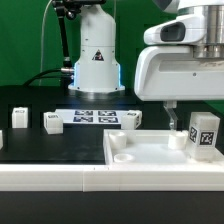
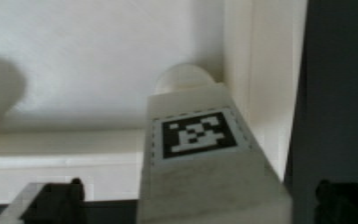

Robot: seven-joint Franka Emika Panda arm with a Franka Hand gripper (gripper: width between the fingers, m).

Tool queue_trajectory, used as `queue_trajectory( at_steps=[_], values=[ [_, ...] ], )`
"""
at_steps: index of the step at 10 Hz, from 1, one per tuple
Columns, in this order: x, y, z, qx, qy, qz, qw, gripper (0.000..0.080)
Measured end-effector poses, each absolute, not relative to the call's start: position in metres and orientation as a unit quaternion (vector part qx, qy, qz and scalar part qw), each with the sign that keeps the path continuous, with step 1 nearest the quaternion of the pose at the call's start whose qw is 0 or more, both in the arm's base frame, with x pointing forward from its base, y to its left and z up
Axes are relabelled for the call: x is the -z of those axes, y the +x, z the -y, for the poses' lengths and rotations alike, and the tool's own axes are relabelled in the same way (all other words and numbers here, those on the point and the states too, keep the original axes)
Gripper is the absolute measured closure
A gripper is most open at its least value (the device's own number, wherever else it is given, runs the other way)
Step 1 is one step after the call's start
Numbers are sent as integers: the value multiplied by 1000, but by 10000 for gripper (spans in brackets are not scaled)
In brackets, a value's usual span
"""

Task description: Assemble one leg

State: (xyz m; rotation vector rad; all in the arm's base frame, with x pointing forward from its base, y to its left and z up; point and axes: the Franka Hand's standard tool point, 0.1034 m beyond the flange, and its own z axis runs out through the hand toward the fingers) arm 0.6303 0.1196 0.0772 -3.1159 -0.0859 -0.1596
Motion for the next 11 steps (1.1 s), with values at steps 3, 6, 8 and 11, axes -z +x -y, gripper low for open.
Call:
queue_trajectory(
  at_steps=[3,6,8,11],
  values=[
    [-77,631,-119,52,-998,37,10,212],
    [-77,631,-119,52,-998,34,10,512],
    [-77,631,-119,52,-998,23,11,509],
    [-77,630,-118,52,-992,-114,19,509]
  ],
)
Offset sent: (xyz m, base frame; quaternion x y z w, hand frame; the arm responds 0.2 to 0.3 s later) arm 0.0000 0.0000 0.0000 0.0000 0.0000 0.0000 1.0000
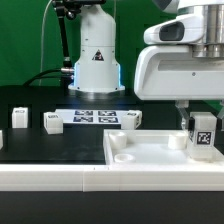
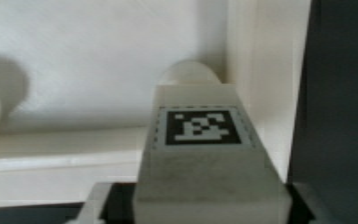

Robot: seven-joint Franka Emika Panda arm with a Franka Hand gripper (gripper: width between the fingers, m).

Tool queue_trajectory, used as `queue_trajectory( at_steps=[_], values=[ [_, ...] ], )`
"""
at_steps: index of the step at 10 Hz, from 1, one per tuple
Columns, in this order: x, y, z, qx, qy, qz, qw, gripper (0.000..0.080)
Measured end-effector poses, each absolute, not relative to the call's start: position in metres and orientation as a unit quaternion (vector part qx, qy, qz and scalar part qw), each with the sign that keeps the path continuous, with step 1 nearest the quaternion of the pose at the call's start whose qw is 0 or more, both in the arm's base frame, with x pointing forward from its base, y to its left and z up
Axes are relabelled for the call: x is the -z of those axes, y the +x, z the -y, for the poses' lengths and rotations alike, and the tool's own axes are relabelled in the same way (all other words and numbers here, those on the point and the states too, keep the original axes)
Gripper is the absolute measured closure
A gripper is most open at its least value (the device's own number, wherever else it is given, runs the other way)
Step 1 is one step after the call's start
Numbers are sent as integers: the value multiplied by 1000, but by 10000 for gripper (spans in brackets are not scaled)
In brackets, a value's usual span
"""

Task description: Assemble one leg

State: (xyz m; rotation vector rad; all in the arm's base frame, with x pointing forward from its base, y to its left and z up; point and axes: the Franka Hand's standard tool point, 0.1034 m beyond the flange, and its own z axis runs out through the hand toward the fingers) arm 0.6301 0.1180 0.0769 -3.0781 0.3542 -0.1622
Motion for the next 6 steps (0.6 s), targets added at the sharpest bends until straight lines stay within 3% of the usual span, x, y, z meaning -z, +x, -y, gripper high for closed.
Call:
queue_trajectory(
  at_steps=[6],
  values=[
    [-75,626,-115,52,-906,-419,27,508]
  ],
)
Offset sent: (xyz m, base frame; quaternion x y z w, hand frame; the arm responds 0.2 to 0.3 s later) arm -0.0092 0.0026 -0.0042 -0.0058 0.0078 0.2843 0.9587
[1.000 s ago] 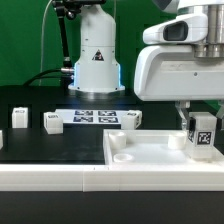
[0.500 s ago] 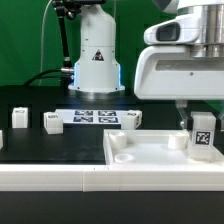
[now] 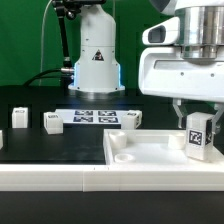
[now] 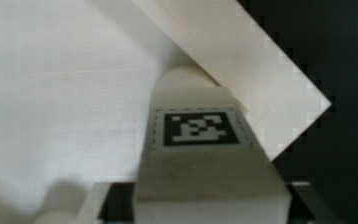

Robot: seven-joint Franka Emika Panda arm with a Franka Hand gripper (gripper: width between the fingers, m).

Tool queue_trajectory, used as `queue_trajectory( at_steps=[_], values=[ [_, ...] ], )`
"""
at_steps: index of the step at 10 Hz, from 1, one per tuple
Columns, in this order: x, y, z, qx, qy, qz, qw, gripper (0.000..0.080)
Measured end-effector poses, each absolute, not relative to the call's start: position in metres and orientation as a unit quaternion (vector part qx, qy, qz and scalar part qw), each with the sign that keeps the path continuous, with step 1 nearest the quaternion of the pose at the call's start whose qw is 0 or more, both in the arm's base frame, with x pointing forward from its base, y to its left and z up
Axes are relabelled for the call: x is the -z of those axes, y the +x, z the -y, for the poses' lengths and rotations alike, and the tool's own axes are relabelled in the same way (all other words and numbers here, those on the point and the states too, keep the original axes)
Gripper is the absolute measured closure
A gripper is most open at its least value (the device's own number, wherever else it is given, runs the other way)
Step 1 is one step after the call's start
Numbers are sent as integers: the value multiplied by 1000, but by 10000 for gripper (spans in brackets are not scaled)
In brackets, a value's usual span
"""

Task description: Assemble one leg

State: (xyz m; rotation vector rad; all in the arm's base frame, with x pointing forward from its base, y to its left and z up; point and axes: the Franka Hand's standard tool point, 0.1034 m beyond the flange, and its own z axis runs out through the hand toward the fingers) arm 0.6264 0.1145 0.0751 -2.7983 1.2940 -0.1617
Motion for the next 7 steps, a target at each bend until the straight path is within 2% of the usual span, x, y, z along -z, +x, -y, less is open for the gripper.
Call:
queue_trajectory(
  at_steps=[5,7],
  values=[
    [-74,623,-115,35,-790,-611,39,508],
    [-74,622,-115,31,-773,-632,42,508]
  ],
)
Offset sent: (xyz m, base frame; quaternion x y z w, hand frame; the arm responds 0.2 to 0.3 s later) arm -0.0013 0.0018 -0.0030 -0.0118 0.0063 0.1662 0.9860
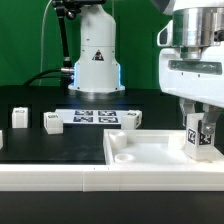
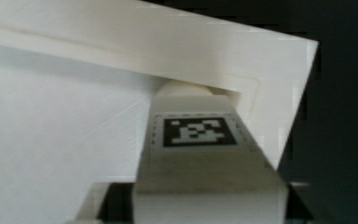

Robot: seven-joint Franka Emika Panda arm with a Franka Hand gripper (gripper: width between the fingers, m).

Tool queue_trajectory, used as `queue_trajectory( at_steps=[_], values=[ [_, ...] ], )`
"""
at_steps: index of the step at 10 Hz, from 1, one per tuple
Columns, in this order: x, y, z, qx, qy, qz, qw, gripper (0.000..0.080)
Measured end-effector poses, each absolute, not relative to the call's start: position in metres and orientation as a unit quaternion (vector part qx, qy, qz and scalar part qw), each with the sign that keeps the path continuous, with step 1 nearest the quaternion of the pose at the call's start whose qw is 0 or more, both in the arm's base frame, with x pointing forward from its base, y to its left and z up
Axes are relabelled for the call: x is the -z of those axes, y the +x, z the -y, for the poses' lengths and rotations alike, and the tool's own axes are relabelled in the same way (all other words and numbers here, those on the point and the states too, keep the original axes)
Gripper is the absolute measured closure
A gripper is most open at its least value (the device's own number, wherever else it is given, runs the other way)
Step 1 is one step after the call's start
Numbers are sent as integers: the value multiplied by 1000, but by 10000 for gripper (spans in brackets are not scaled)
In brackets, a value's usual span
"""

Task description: Assemble one leg

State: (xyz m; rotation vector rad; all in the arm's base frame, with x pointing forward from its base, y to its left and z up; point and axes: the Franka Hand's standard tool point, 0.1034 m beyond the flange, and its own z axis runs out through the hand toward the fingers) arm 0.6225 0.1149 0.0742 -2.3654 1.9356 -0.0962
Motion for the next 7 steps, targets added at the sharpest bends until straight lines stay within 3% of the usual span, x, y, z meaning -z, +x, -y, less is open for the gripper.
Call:
queue_trajectory(
  at_steps=[1,2,3,7],
  values=[
    [-74,623,-115,31,-776,-628,43,508],
    [-74,623,-115,32,-787,-614,42,304],
    [-74,622,-116,32,-794,-605,42,195],
    [-75,624,-119,46,-892,-447,40,151]
  ],
)
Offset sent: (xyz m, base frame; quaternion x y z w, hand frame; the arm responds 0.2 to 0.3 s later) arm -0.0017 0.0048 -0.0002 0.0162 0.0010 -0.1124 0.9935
